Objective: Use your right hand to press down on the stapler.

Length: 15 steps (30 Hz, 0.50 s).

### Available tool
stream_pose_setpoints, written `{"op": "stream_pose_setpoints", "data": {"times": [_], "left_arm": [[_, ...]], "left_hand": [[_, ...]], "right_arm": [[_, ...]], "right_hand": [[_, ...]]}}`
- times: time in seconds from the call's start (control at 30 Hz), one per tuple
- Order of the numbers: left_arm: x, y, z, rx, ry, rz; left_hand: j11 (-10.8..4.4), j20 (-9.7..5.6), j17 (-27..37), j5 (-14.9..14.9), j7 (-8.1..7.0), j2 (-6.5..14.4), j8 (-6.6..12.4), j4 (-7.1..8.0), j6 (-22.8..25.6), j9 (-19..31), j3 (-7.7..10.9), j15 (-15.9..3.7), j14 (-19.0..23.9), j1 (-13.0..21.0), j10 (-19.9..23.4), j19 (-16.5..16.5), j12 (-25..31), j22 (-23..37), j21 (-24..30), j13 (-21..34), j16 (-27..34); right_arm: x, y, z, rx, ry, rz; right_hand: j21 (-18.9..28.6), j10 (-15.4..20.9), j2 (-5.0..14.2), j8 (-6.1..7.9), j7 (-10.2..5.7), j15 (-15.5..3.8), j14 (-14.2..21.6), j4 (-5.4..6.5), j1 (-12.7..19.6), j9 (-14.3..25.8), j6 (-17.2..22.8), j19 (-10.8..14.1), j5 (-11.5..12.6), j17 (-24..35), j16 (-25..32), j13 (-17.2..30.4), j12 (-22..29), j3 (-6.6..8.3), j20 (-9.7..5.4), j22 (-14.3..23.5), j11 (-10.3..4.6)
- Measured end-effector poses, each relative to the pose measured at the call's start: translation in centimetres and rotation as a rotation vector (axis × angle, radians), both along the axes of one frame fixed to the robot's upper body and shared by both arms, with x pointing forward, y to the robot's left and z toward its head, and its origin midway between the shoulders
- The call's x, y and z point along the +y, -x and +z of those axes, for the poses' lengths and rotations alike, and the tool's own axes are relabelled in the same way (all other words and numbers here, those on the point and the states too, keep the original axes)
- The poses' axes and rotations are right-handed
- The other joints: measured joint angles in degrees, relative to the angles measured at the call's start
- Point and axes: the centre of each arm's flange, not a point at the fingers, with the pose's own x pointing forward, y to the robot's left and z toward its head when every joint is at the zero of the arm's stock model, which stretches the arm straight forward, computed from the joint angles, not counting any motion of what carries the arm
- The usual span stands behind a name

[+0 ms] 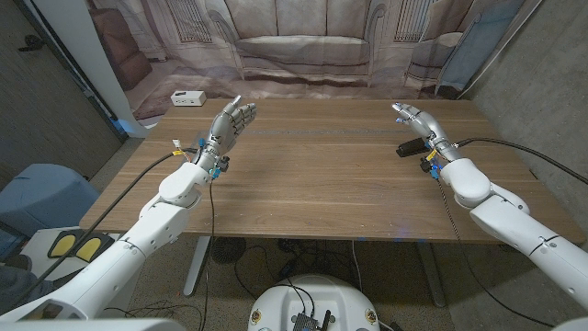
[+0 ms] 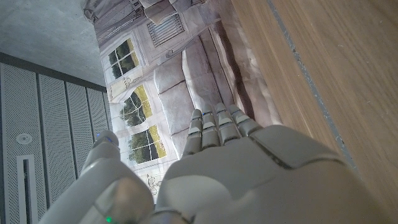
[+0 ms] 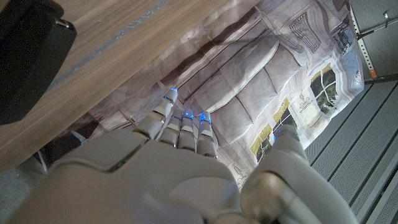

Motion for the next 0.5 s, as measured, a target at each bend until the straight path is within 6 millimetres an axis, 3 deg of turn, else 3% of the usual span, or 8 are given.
{"op": "stream_pose_setpoints", "data": {"times": [0.1,0.2,0.5], "left_arm": [[0.0,0.0,0.1,-0.004,0.002,-0.006],[-0.1,0.0,0.0,-0.005,0.003,-0.009],[-0.1,0.0,0.1,-0.01,0.008,-0.019]], "left_hand": [[0.0,-0.73,0.0,0.0,0.31,0.0,0.0,0.0,0.3,0.0,0.0,0.0,0.0,0.0,0.0,0.7,0.0,0.0,0.0,0.0,0.0],[0.0,-0.73,0.0,0.0,0.31,0.0,0.0,0.0,0.3,0.0,0.0,0.0,0.0,0.0,0.0,0.7,0.0,0.0,0.0,0.0,0.0],[0.0,-0.72,0.0,0.0,0.31,0.3,0.0,0.0,0.3,0.0,0.0,0.0,0.0,0.3,0.0,0.7,0.0,0.0,0.0,0.0,0.0]], "right_arm": [[0.4,0.0,0.0,-0.003,-0.013,0.022],[0.8,0.1,-0.1,-0.003,-0.026,0.041],[1.5,0.3,0.0,-0.003,-0.059,0.106]], "right_hand": [[0.0,0.0,0.0,0.0,0.0,0.0,0.0,0.0,0.0,0.0,0.0,0.0,0.0,0.0,0.0,0.0,0.0,0.0,0.0,0.0,-0.03],[0.0,0.6,0.0,0.0,0.0,-0.03,0.0,0.0,0.0,0.0,0.0,0.0,-0.3,0.0,0.0,0.0,0.2,0.0,0.0,0.0,-0.63],[0.0,0.7,0.0,0.0,0.0,-0.19,0.5,0.0,0.0,0.0,0.0,0.0,-0.3,0.1,0.3,0.0,0.5,0.0,0.0,0.0,-0.59]]}}
